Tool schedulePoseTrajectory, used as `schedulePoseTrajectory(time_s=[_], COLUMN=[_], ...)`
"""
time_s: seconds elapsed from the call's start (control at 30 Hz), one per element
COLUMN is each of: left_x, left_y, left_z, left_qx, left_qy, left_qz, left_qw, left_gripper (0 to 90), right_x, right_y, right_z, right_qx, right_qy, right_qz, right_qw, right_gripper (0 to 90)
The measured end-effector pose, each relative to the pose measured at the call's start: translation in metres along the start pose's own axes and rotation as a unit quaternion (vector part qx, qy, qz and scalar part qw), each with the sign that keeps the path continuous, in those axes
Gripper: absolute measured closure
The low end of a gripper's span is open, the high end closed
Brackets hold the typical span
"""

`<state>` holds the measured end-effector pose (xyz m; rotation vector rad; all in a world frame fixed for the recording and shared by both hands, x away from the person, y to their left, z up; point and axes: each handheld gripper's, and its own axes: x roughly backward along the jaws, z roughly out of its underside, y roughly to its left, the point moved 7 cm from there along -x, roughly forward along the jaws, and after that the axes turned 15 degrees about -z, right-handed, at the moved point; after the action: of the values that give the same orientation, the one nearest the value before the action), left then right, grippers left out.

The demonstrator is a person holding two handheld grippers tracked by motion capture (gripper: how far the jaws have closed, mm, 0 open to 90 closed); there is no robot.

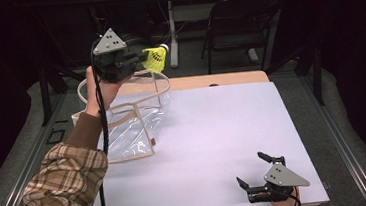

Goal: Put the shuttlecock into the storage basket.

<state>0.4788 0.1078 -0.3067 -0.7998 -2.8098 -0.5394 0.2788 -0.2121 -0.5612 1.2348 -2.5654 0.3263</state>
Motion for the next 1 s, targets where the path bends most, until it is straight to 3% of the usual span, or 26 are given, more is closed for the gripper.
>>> schedulePoseTrajectory(time_s=[1.0], left_x=[0.021], left_y=[0.038], left_z=[0.02], left_qx=[0.02], left_qy=[0.009], left_qz=[-0.036], left_qw=[0.9991], left_gripper=[89.7], right_x=[-0.001], right_y=[0.0], right_z=[0.001], right_qx=[-0.002], right_qy=[0.003], right_qz=[0.0], right_qw=[1.0], right_gripper=[0.0])
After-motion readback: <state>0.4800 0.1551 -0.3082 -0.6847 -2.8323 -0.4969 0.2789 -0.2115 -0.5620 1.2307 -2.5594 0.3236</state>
